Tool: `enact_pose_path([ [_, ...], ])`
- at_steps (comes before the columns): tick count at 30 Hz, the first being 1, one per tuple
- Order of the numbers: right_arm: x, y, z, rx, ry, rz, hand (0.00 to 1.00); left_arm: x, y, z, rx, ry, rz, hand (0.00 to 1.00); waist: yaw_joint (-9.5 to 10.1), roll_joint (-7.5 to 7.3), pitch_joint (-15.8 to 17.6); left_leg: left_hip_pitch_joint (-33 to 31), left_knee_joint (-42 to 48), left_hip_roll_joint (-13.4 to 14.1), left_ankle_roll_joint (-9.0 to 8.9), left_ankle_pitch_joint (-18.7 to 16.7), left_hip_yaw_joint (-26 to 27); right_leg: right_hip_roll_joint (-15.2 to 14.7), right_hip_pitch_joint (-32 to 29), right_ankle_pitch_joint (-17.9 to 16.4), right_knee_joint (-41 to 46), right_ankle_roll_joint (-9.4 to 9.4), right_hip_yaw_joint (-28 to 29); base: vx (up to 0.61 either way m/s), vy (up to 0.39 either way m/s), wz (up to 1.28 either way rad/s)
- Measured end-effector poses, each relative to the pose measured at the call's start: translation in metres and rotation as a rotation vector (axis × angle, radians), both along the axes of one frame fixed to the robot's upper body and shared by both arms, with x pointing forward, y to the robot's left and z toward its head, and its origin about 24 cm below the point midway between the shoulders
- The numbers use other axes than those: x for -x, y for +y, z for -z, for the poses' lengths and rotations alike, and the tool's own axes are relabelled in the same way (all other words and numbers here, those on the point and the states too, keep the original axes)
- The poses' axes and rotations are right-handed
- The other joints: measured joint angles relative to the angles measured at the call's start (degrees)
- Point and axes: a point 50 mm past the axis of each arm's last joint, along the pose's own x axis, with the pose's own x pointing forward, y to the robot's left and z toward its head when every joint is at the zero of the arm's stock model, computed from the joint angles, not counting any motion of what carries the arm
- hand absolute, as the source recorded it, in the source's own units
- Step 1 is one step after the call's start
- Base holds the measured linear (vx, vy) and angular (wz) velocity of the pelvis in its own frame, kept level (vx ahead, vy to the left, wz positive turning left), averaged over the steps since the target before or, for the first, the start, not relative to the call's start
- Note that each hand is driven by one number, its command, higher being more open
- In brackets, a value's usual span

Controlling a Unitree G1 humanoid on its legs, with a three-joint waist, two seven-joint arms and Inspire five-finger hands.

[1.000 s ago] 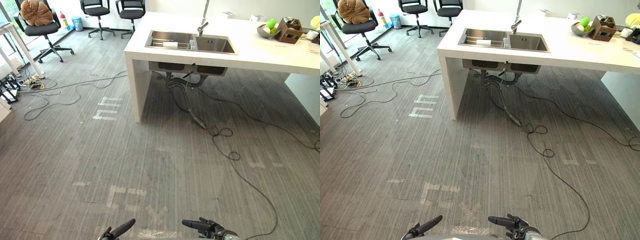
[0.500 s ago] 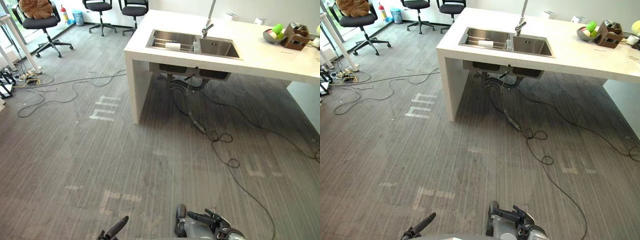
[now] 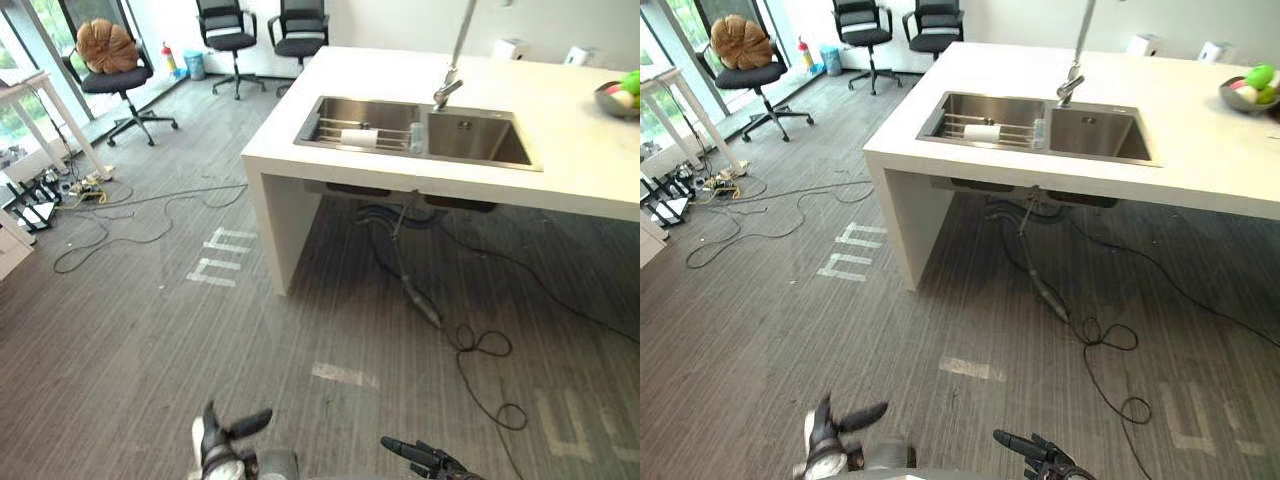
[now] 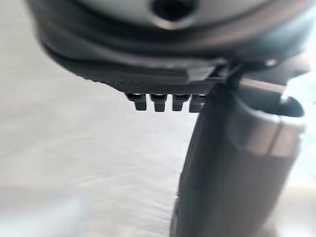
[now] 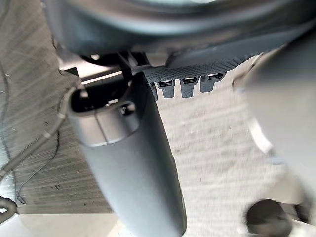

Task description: Walk over to the sink, pick up the cup, carry it to the dishwasher, place the cup inside the dishwasher, then close the dishwasher door

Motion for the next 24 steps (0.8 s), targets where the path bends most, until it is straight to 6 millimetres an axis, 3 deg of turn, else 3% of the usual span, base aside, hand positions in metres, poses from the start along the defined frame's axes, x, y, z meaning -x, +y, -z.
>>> enact_pose_path([
  [1, -0.005, -0.001, -0.002, 0.0, -0.016, -0.012, 1.0, -0.01, -0.003, -0.012, -0.053, -0.062, 0.064, 1.0, 0.36, 0.16, 0.08, -0.11, -8.26, -0.6, -0.19, 2.82, 0.21, -0.52, 0.43, -0.32, -0.07, 0.51, 1.02, 0.48, 0.242, -0.7],
  [2, -0.012, 0.0, -0.004, -0.01, -0.046, -0.03, 1.0, -0.027, -0.011, -0.037, -0.136, -0.196, 0.165, 1.0, 1.24, 1.43, -0.38, 0.67, -23.01, -0.29, -0.8, 10.94, -0.03, -0.13, 2.21, -1.73, -1.0, 2.2, 3.56, 0.51, 0.298, -0.71],
  [3, -0.015, 0.009, -0.004, -0.023, -0.068, -0.053, 1.0, -0.04, -0.016, -0.061, -0.222, -0.322, 0.254, 1.0, 1.82, 0.45, -0.68, 1.56, -22.04, -0.83, 1.43, 19.14, 1.51, -1.66, 4.54, -4.19, -2.28, 3.89, 6.71, 0.51, 0.316, -0.54],
  [4, -0.017, 0.015, -0.004, -0.036, -0.079, -0.061, 1.0, -0.048, -0.018, -0.074, -0.264, -0.379, 0.289, 1.0, 1.59, -0.45, -0.7, 1.06, -20.21, -1.84, 2.14, 17.48, 2.1, -3.02, 4.97, -4.53, -2.06, 4.13, 7.71, 0.6, 0.351, -0.13],
  [6, -0.025, 0.026, -0.008, -0.06, -0.127, -0.092, 1.0, -0.066, -0.039, -0.131, -0.363, -0.652, 0.379, 1.0, 1.51, -0.9, -0.55, 0.13, -15.22, -3.02, 3.63, 12.11, 2.71, -3.89, 4.12, -2.86, 1.96, 4.57, 10.87, 0.55, 0.282, 0.07],
  [9, -0.017, 0.034, -0.005, -0.075, -0.11, -0.092, 1.0, -0.062, -0.061, -0.191, -0.449, -0.957, 0.486, 1.0, 2.18, -0.98, -0.68, 3.3, -13.86, -4.13, 4.67, 9.29, 3.61, -4.94, 3.37, 0.21, 9.34, 5.76, 12.68, 0.4, 0.175, 0.02],
  [10, -0.007, 0.037, -0.002, -0.081, -0.084, -0.085, 1.0, -0.058, -0.073, -0.216, -0.466, -1.093, 0.565, 1.0, 2.09, -1.34, -1.42, 5.34, -13.74, -4.98, 5.18, 8.92, 4.14, -5.4, 2.31, 2.58, 15.21, 8.09, 13.12, 0.44, 0.169, 0.22],
  [11, 0.008, 0.039, 0.002, -0.084, -0.042, -0.08, 1.0, -0.052, -0.086, -0.237, -0.461, -1.219, 0.636, 1.0, 2.17, -1.72, -2.91, 8.0, -15.02, -6.05, 5.39, 7.46, 4.1, -5.99, -0.42, 6.34, 22.84, 11.33, 13.88, 0.44, 0.163, 0.15],
  [12, 0.01, 0.04, 0.003, -0.081, -0.034, -0.084, 1.0, -0.048, -0.091, -0.247, -0.458, -1.279, 0.663, 1.0, 2.24, -2.05, -3.29, 9.68, -16.06, -6.71, 5.59, 6.97, 4.32, -6.36, -2.47, 8.96, 27.63, 12.31, 14.57, 0.52, 0.17, 0.01],
  [13, 0.009, 0.04, 0.002, -0.073, -0.039, -0.08, 1.0, -0.039, -0.103, -0.268, -0.458, -1.41, 0.739, 1.0, 1.76, -2.51, -4.18, 13.63, -18.78, -8.29, 6.06, 5.86, 4.3, -7.47, -8.83, 20.61, 39.98, 15.28, 15.14, 0.41, 0.124, -0.07],
  [14, 0.008, 0.039, 0.002, -0.065, -0.046, -0.074, 1.0, -0.035, -0.109, -0.276, -0.462, -1.464, 0.778, 1.0, 1.26, -2.46, -4.58, 15.9, -19.8, -8.86, 6.44, 4.87, 4.24, -8.73, -13.1, 25.26, 47.8, 16.03, 15.03, 0.47, 0.122, -0.07],
  [15, 0.006, 0.038, 0.001, -0.056, -0.068, -0.077, 1.0, -0.034, -0.113, -0.279, -0.462, -1.492, 0.807, 1.0, 0.89, -2.23, -4.76, 18.25, -20.56, -9.09, 6.36, 3.6, 4.28, -9.76, -17.47, 24.65, 55.79, 14.91, 13.96, 0.36, 0.067, -0.12],
  [16, 0.0, 0.038, -0.002, -0.048, -0.107, -0.08, 1.0, -0.035, -0.121, -0.277, -0.448, -1.485, 0.851, 1.0, 0.0, -1.77, -5.12, 22.05, -22.57, -8.9, 6.15, 2.74, 4.27, -10.5, -22.04, 21.58, 62.08, 10.47, 11.68, 0.41, 0.049, -0.06],
  [17, -0.003, 0.039, -0.003, -0.047, -0.128, -0.079, 1.0, -0.038, -0.129, -0.271, -0.452, -1.449, 0.9, 1.0, -0.92, -1.2, -5.5, 24.5, -24.25, -8.17, 5.95, 2.76, 4.35, -10.51, -24.74, 18.23, 63.49, 8.16, 9.52, 0.32, 0.011, 0.07],
  [19, -0.007, 0.041, -0.005, -0.054, -0.158, -0.061, 1.0, -0.047, -0.14, -0.26, -0.48, -1.368, 0.985, 1.0, -2.2, -1.0, -5.95, 28.07, -26.32, -6.53, 5.16, 2.79, 4.38, -10.1, -28.24, 12.67, 61.24, 7.42, 6.13, 0.31, -0.068, 0.09],
  [20, -0.012, 0.044, -0.007, -0.066, -0.187, -0.03, 1.0, -0.057, -0.144, -0.247, -0.514, -1.255, 1.071, 1.0, -3.19, -0.67, -6.14, 30.87, -28.34, -4.56, 3.92, 2.8, 4.54, -8.93, -30.72, 7.85, 53.0, 6.94, 2.54, 0.32, -0.112, -0.06],
  [21, -0.014, 0.045, -0.008, -0.073, -0.197, -0.019, 1.0, -0.062, -0.145, -0.243, -0.534, -1.21, 1.101, 1.0, -3.59, -0.57, -6.18, 31.65, -29.07, -3.88, 3.37, 2.73, 4.59, -8.39, -31.37, 6.77, 48.45, 6.89, 1.08, 0.34, -0.171, -0.08],
  [23, -0.018, 0.047, -0.011, -0.078, -0.221, -0.019, 1.0, -0.075, -0.143, -0.23, -0.601, -1.056, 1.186, 1.0, -5.33, -0.38, -6.07, 33.21, -29.72, -1.85, 1.17, 1.67, 4.47, -5.98, -31.81, 6.39, 30.46, 6.8, -2.08, 0.39, -0.256, -0.01],
  [24, -0.016, 0.047, -0.01, -0.081, -0.21, -0.025, 1.0, -0.08, -0.142, -0.225, -0.626, -0.984, 1.223, 1.0, -6.0, -0.63, -6.12, 34.07, -29.1, -1.35, -0.6, 0.24, 4.3, -4.17, -30.17, 9.46, 18.86, 6.32, -1.7, 0.44, -0.306, 0.04],
])
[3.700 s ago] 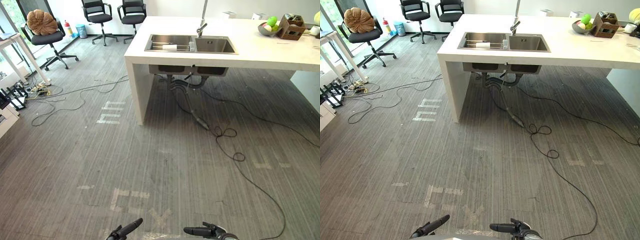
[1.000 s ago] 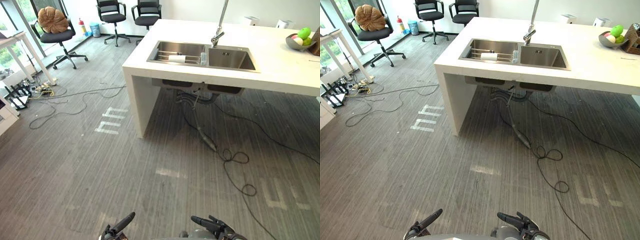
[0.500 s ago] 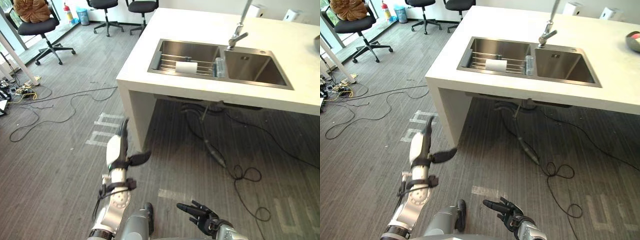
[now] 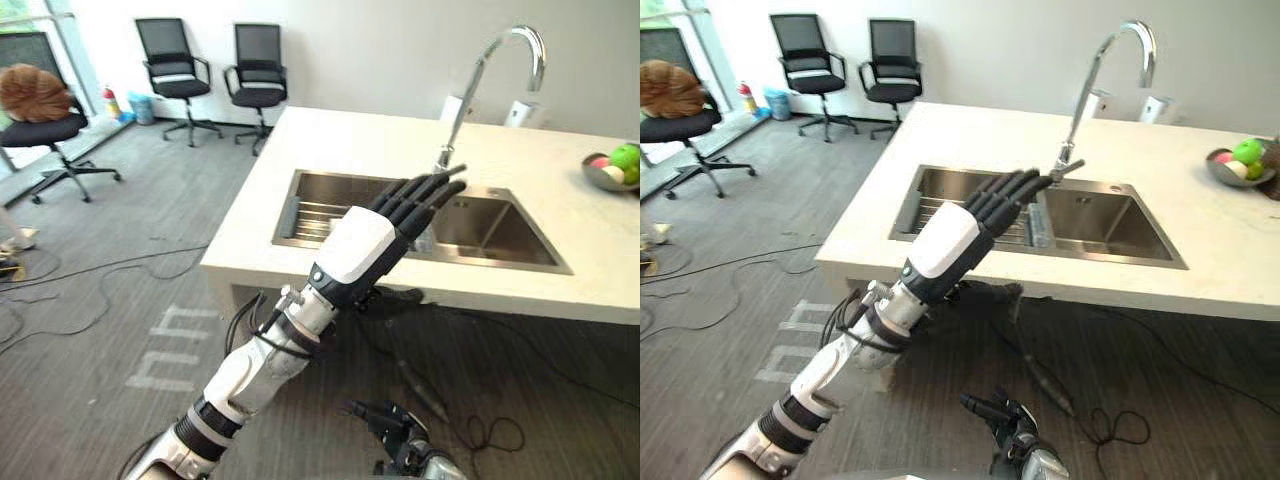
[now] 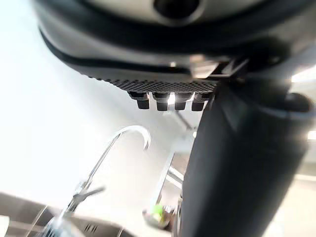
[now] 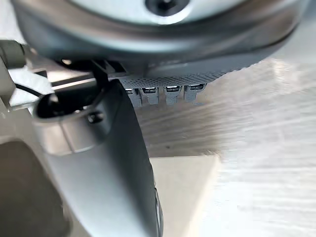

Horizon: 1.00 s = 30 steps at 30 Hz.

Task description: Walk over to the sink, pick up the cup, carry it to the dishwasher, place the cup inside the dishwasher, then close the dishwasher door

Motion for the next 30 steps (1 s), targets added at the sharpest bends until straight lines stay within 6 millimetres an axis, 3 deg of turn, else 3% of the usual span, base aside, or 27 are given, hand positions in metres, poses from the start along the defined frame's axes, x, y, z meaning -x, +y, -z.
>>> enact_pose_path([
  [1, 0.002, 0.0, 0.001, 0.0, 0.007, -0.002, 1.0, -0.002, 0.0, 0.001, -0.026, 0.013, 0.001, 1.0, -0.16, -0.34, -0.15, 0.59, 0.43, -0.03, -0.98, -1.13, -0.08, 0.45, 0.98, 3.32, -5.0, -1.88, 0.58, 0.6, -0.352, -0.14],
  [2, -0.002, -0.012, -0.001, 0.036, 0.019, -0.029, 1.0, -0.005, -0.007, 0.008, -0.075, 0.084, 0.005, 1.0, 0.13, 3.54, -0.08, 1.04, 1.66, 3.26, -2.09, -2.39, 0.41, 3.49, 2.42, 2.43, -4.89, -4.19, -0.24, 0.34, -0.167, -0.17],
  [4, -0.002, -0.021, -0.001, 0.05, 0.019, -0.023, 1.0, -0.007, -0.012, 0.01, -0.159, 0.108, 0.041, 1.0, -0.07, 4.33, -0.07, 1.78, 1.92, 3.77, -1.91, -0.27, 0.09, 3.79, 2.42, -0.93, -2.46, -4.81, -0.43, 0.36, -0.197, -0.07],
  [7, -0.001, -0.026, -0.001, 0.05, 0.037, -0.032, 1.0, -0.012, -0.016, 0.01, -0.239, 0.14, 0.057, 1.0, -0.54, 4.44, -0.09, 1.49, 8.0, 5.13, -2.57, 1.65, -2.04, 4.66, 5.37, -4.73, -1.66, -5.52, -1.01, 0.33, -0.209, 0.07],
  [8, 0.002, -0.026, 0.0, 0.04, 0.059, -0.038, 1.0, -0.014, -0.015, 0.011, -0.26, 0.155, 0.046, 1.0, -0.52, 4.49, -0.11, -1.02, 16.14, 6.19, -3.38, 2.16, -3.57, 5.46, 7.3, -6.05, -2.2, -5.84, -1.06, 0.26, -0.163, -0.05],
  [9, 0.004, -0.026, 0.001, 0.033, 0.076, -0.041, 1.0, -0.016, -0.013, 0.011, -0.282, 0.172, 0.034, 1.0, -0.48, 4.61, -0.17, -5.15, 26.19, 7.61, -5.89, 4.79, -5.3, 6.08, 9.37, -7.31, -2.71, -6.04, -1.34, 0.25, -0.155, -0.01],
  [10, 0.005, -0.027, 0.001, 0.03, 0.084, -0.045, 1.0, -0.018, -0.012, 0.012, -0.29, 0.18, 0.029, 1.0, -0.42, 4.67, -0.21, -7.51, 31.24, 8.22, -6.47, 7.23, -6.17, 6.37, 10.44, -7.85, -3.14, -6.08, -1.53, 0.19, -0.105, 0.08],
  [11, 0.007, -0.028, 0.002, 0.029, 0.1, -0.055, 1.0, -0.019, -0.012, 0.013, -0.285, 0.2, 0.027, 1.0, -0.36, 4.41, -0.06, -10.86, 38.52, 9.46, -6.54, 10.49, -7.01, 6.83, 12.37, -8.47, -4.51, -6.05, -1.86, 0.26, -0.108, 0.1],
  [12, 0.008, -0.029, 0.002, 0.036, 0.113, -0.07, 1.0, -0.02, -0.011, 0.013, -0.282, 0.215, 0.028, 1.0, -0.22, 4.54, -0.11, -14.09, 44.05, 10.84, -6.23, 10.73, -6.77, 7.27, 14.25, -8.69, -5.91, -6.14, -2.14, 0.35, -0.102, 0.24],
  [13, 0.013, -0.033, 0.003, 0.043, 0.14, -0.076, 1.0, -0.022, -0.007, 0.011, -0.274, 0.239, 0.031, 1.0, -0.17, 4.16, -0.28, -18.63, 46.48, 13.7, -4.49, 8.68, -3.93, 7.5, 17.98, -8.14, -9.67, -6.33, -3.38, 0.3, -0.058, 0.21],
  [15, 0.019, -0.035, 0.005, 0.039, 0.165, -0.059, 1.0, -0.025, -0.001, 0.008, -0.26, 0.241, 0.021, 1.0, 0.16, 3.68, -0.74, -19.92, 41.59, 15.23, -3.09, 7.25, -0.23, 7.18, 19.89, -7.5, -12.1, -6.05, -3.48, 0.28, -0.005, 0.1],
  [16, 0.023, -0.038, 0.007, 0.039, 0.185, -0.048, 1.0, -0.03, 0.01, 0.001, -0.241, 0.229, -0.009, 1.0, 0.27, 3.29, -1.42, -20.12, 28.89, 15.37, -2.45, 7.59, 4.54, 5.97, 20.83, -7.03, -13.55, -5.34, -3.51, 0.33, 0.055, 0.06],
  [17, 0.022, -0.04, 0.007, 0.041, 0.186, -0.043, 1.0, -0.034, 0.013, -0.004, -0.236, 0.219, -0.022, 1.0, 0.28, 3.43, -1.6, -19.9, 21.96, 14.68, -2.25, 8.83, 6.05, 5.58, 20.65, -6.97, -13.46, -5.2, -3.69, 0.38, 0.122, 0.22],
  [18, 0.023, -0.047, 0.006, 0.054, 0.191, -0.037, 1.0, -0.04, 0.018, -0.014, -0.23, 0.193, -0.043, 1.0, 0.34, 4.13, -2.14, -18.6, 8.52, 12.53, -2.95, 13.18, 7.04, 4.79, 19.94, -7.31, -12.41, -4.58, -3.94, 0.28, 0.123, 0.25],
  [19, 0.023, -0.049, 0.007, 0.054, 0.2, -0.039, 1.0, -0.044, 0.026, -0.019, -0.218, 0.195, -0.063, 1.0, 0.29, 3.64, -2.76, -15.21, 1.75, 10.08, -3.39, 15.34, 6.52, 3.51, 17.99, -7.66, -8.88, -4.12, -3.64, 0.25, 0.118, 0.29],
  [21, 0.02, -0.051, 0.006, 0.044, 0.187, -0.033, 1.0, -0.051, 0.036, -0.029, -0.211, 0.188, -0.094, 1.0, -0.4, 4.13, -2.99, -13.9, -3.5, 8.85, -3.41, 16.86, 5.58, 3.32, 14.35, -9.28, -6.4, -3.46, -0.76, 0.11, 0.062, 0.42],
  [22, 0.017, -0.05, 0.006, 0.038, 0.18, -0.031, 1.0, -0.053, 0.039, -0.032, -0.215, 0.177, -0.109, 1.0, -0.6, 3.44, -3.41, -13.73, -4.9, 8.12, -3.44, 16.88, 5.35, 3.74, 14.53, -8.27, -9.97, -3.28, 0.6, 0.07, 0.018, 0.73],
  [24, 0.022, -0.054, 0.008, 0.03, 0.214, -0.01, 1.0, -0.058, 0.049, -0.036, -0.217, 0.197, -0.151, 1.0, -1.23, 4.01, -4.15, -11.97, -11.08, 6.56, -5.08, 18.5, 4.32, 3.46, 15.44, -7.53, -12.48, -2.77, -0.54, 0.16, 0.039, 0.56],
  [25, 0.024, -0.054, 0.01, 0.025, 0.23, -0.01, 1.0, -0.058, 0.054, -0.035, -0.236, 0.233, -0.144, 1.0, -0.9, 4.08, -4.18, -11.24, -12.45, 6.37, -4.92, 19.43, 4.42, 3.53, 15.61, -7.56, -12.3, -2.74, -0.24, 0.16, 0.047, 0.2],
  [30, 0.023, -0.055, 0.009, -0.003, 0.233, -0.008, 1.0, -0.056, 0.059, -0.028, -0.318, 0.405, -0.053, 1.0, -1.39, 4.09, -4.17, -10.24, -12.74, 6.11, -4.89, 19.74, 4.61, 3.47, 16.63, -7.56, -12.34, -2.74, 0.91, 0.09, -0.01, 0.01],
])
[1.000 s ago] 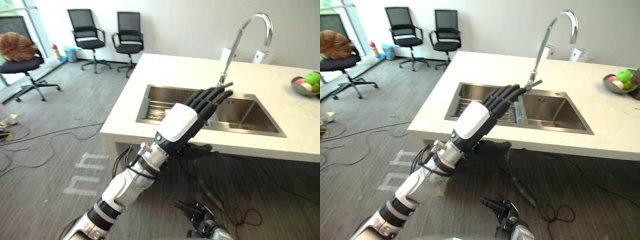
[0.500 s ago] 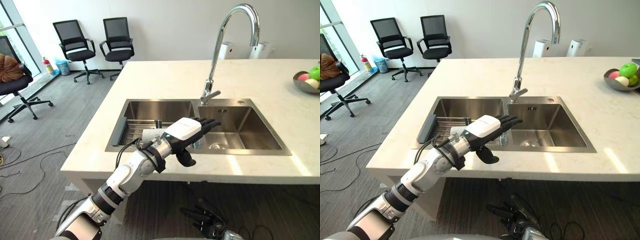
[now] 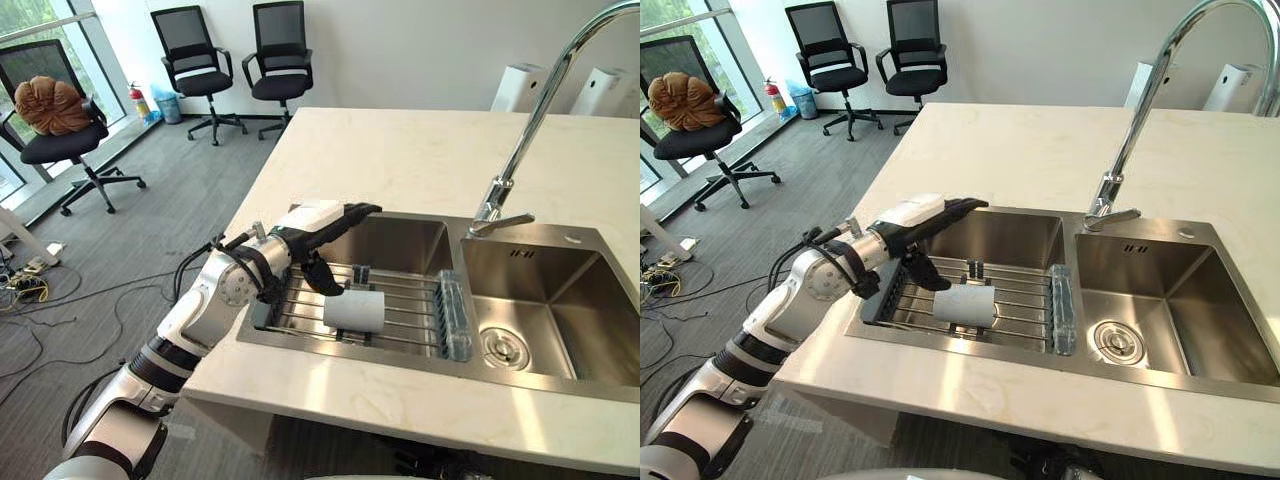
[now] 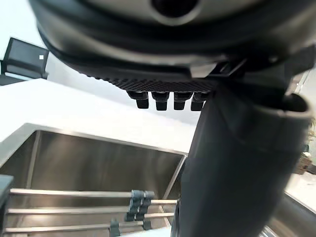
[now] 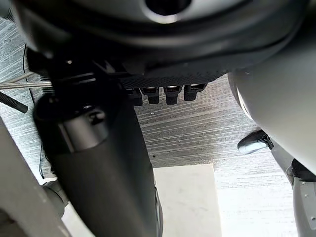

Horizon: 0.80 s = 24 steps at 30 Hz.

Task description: Walk over to the sink, pick up the cup, carry it to the dishwasher, place the cup inside the dishwasher, then close the dishwasher door

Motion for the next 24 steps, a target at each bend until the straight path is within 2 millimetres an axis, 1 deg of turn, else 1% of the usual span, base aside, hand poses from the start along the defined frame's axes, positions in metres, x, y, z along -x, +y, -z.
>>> enact_pose_path([
  [3, 0.0, -0.001, 0.0, -0.007, 0.004, -0.003, 1.0, 0.0, 0.0, -0.001, -0.01, 0.073, 0.027, 1.0, -0.16, -0.02, 0.01, 0.79, -0.67, -0.07, 0.0, 0.0, 0.17, 0.06, -0.01, 0.01, -0.04, 0.0, 0.87, 0.03, -0.014, -0.12],
  [4, -0.001, -0.002, -0.001, -0.007, 0.004, -0.002, 1.0, -0.001, 0.0, -0.004, -0.013, 0.096, 0.037, 1.0, -0.41, -0.09, 0.09, 0.83, -0.8, -0.18, -0.02, -0.02, 0.17, -0.01, -0.02, 0.03, -0.13, 0.01, 0.93, 0.0, -0.004, -0.06],
  [7, -0.002, -0.002, -0.001, -0.007, 0.003, -0.002, 1.0, -0.001, 0.001, -0.01, -0.033, 0.111, 0.052, 1.0, -0.78, -0.21, 0.24, 0.77, -0.83, -0.35, -0.06, -0.05, 0.15, -0.12, -0.02, 0.2, -0.47, 0.15, 0.98, -0.05, 0.004, -0.02],
  [10, 0.0, -0.003, 0.0, -0.015, 0.009, 0.023, 1.0, 0.003, -0.001, -0.017, -0.046, 0.125, 0.091, 1.0, -0.86, -0.26, 0.39, 0.2, -0.89, -0.5, -0.21, -0.21, 0.14, -0.18, 0.19, 0.75, -2.39, 0.58, 1.04, -0.08, 0.015, -0.02],
  [11, -0.001, -0.003, 0.0, -0.017, 0.007, 0.029, 1.0, 0.006, -0.003, -0.018, -0.057, 0.13, 0.11, 1.0, -0.91, -0.16, 0.53, -0.12, -0.9, -0.45, -0.22, -0.24, 0.11, -0.06, 0.21, 1.35, -3.15, 0.91, 1.02, -0.11, 0.022, 0.0],
  [14, 0.0, -0.005, 0.0, -0.015, 0.009, 0.031, 1.0, 0.01, -0.007, -0.019, -0.08, 0.14, 0.146, 1.0, -1.41, -0.07, 0.73, -0.18, -1.11, -0.24, -0.21, -0.68, 0.06, 0.26, 0.74, 2.83, -4.74, 1.11, 0.93, -0.14, 0.044, 0.0],
  [16, 0.0, -0.005, 0.0, -0.015, 0.016, 0.033, 1.0, 0.014, -0.01, -0.02, -0.096, 0.141, 0.174, 1.0, -1.44, -0.24, 0.92, -0.15, -1.22, -0.58, -0.18, -0.74, 0.25, 0.05, 0.87, 3.79, -5.96, 1.52, 1.19, -0.14, 0.064, -0.05],
  [18, 0.001, -0.007, 0.0, -0.012, 0.02, 0.033, 1.0, 0.018, -0.014, -0.02, -0.117, 0.146, 0.203, 1.0, -1.41, -0.27, 0.96, -0.22, -1.27, -1.26, 0.32, -0.7, 0.72, -0.29, 1.12, 5.19, -7.45, 1.99, 1.76, -0.1, 0.077, -0.1],
  [22, 0.001, -0.007, 0.001, -0.011, 0.024, 0.036, 1.0, 0.019, -0.016, -0.018, -0.133, 0.142, 0.207, 1.0, -1.55, -0.41, 1.07, -0.33, -1.29, -1.71, 0.76, -0.53, 1.7, -0.57, 1.37, 7.15, -9.64, 2.38, 2.81, -0.04, 0.056, -0.14],
  [24, 0.002, -0.007, 0.001, -0.008, 0.026, 0.042, 1.0, 0.019, -0.022, -0.015, -0.14, 0.126, 0.204, 1.0, -1.56, -0.52, 1.15, -0.55, -1.31, -1.83, 0.88, -0.44, 1.82, -0.59, 1.57, 7.87, -10.54, 2.52, 2.93, 0.0, 0.013, -0.02],
])
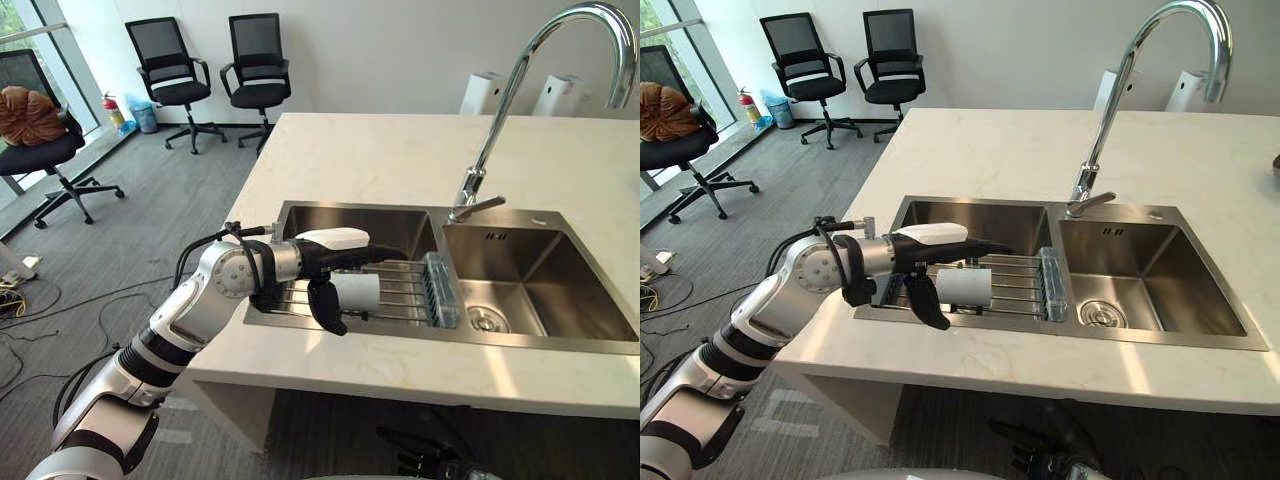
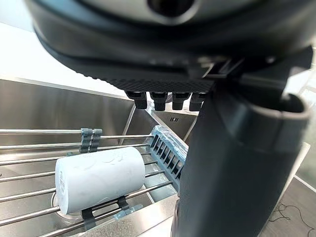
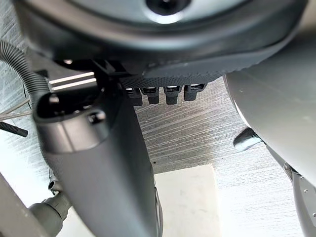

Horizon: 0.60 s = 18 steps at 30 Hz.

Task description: Walk over to the sink, pick up the cup, carry it to the dishwasher, place the cup inside the dishwasher, then close the dishwasher door

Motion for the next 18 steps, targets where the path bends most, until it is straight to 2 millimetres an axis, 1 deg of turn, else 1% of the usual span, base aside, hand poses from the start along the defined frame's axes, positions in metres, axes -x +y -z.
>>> enact_pose_path([
  [4, 0.002, 0.0, 0.001, 0.001, 0.013, 0.015, 1.0, -0.002, -0.009, 0.01, 0.017, -0.014, -0.014, 1.0, 0.01, -0.11, 0.07, -0.05, -0.02, 0.04, 0.08, 0.11, 0.64, 0.19, 0.04, 0.66, -0.72, 0.01, 0.61, 0.04, 0.007, -0.09],
  [9, 0.001, 0.001, 0.001, 0.01, 0.02, 0.018, 1.0, -0.009, -0.016, 0.026, 0.067, -0.003, -0.07, 1.0, -0.22, -0.15, 0.1, 0.09, -0.02, 0.49, 0.01, 0.16, 1.94, 0.74, -0.23, 1.26, -1.29, -0.26, 1.85, 0.01, -0.003, -0.14],
  [14, 0.001, 0.001, 0.001, 0.013, 0.023, 0.021, 1.0, -0.014, -0.019, 0.032, 0.111, -0.01, -0.112, 1.0, -0.24, -0.18, 0.12, 0.03, -0.05, 0.89, -0.12, 0.25, 2.98, 1.11, -1.01, 1.7, -1.33, -0.46, 2.95, -0.02, 0.001, -0.11],
  [18, 0.0, 0.001, 0.001, 0.015, 0.025, 0.012, 1.0, -0.017, -0.02, 0.041, 0.088, -0.005, -0.139, 1.0, -0.27, -0.3, 0.11, -0.08, -0.06, 0.9, -0.12, 0.28, 3.75, 1.12, -1.78, 2.05, -1.46, -0.41, 3.76, -0.02, 0.013, -0.1],
])
